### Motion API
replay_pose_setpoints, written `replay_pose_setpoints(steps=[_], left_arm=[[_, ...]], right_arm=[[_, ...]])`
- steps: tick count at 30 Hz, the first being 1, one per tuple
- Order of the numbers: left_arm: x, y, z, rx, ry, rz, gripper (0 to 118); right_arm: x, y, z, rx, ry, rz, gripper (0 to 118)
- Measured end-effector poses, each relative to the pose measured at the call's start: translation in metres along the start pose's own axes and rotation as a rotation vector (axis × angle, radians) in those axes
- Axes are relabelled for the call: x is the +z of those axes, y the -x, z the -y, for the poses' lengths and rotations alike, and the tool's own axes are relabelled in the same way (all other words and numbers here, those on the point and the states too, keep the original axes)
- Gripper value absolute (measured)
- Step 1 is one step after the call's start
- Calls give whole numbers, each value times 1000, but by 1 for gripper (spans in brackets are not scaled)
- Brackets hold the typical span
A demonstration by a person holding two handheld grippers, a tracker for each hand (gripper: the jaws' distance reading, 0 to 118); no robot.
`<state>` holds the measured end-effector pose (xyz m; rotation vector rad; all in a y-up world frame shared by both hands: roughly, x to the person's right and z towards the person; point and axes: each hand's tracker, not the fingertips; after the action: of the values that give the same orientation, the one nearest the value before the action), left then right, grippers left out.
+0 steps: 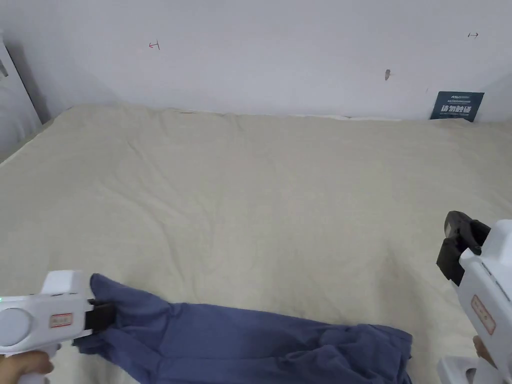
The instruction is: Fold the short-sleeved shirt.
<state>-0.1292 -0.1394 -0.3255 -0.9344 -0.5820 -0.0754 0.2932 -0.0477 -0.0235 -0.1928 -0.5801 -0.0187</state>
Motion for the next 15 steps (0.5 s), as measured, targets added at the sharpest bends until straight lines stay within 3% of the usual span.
replay_pose_setpoints(steps=[8, 15], left_arm=[[-54, -117, -2, -154, 124, 183, 6], [-119, -179, 28, -141, 263, 235, 6]], right_arm=[[11, -11, -1, -8, -6, -7, 2], [24, -26, -3, -8, -13, 29, 2]])
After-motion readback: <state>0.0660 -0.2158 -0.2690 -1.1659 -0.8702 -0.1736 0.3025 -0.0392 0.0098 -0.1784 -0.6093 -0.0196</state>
